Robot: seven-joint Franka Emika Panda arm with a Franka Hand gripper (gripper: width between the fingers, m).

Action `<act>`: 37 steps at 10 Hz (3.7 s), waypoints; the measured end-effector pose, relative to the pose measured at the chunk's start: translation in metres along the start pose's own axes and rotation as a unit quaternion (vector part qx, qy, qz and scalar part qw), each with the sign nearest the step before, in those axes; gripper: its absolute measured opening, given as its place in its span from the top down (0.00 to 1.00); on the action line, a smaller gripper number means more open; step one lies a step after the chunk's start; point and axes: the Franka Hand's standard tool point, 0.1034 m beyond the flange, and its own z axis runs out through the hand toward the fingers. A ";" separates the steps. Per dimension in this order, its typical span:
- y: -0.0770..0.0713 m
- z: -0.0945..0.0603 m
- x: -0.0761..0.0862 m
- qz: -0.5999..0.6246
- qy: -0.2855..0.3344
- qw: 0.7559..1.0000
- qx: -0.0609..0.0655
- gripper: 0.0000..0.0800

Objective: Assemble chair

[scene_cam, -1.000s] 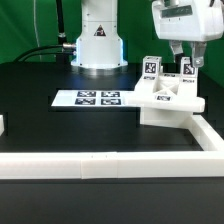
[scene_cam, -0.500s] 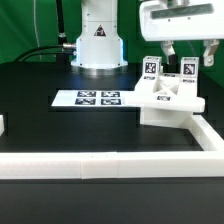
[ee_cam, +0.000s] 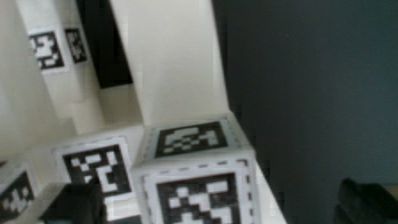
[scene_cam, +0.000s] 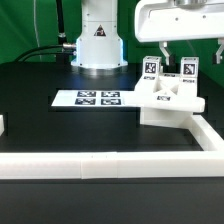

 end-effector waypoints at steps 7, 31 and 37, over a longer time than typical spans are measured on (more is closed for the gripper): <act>0.000 0.000 0.001 0.007 0.001 1.000 0.003 0.64; -0.007 0.000 0.001 0.172 -0.009 0.985 0.017 0.19; -0.007 0.001 0.002 -0.075 0.002 0.997 0.000 0.19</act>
Offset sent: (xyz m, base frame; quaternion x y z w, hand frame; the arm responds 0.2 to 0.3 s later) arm 0.0000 0.0000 0.0000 0.0000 0.0000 0.0000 1.0000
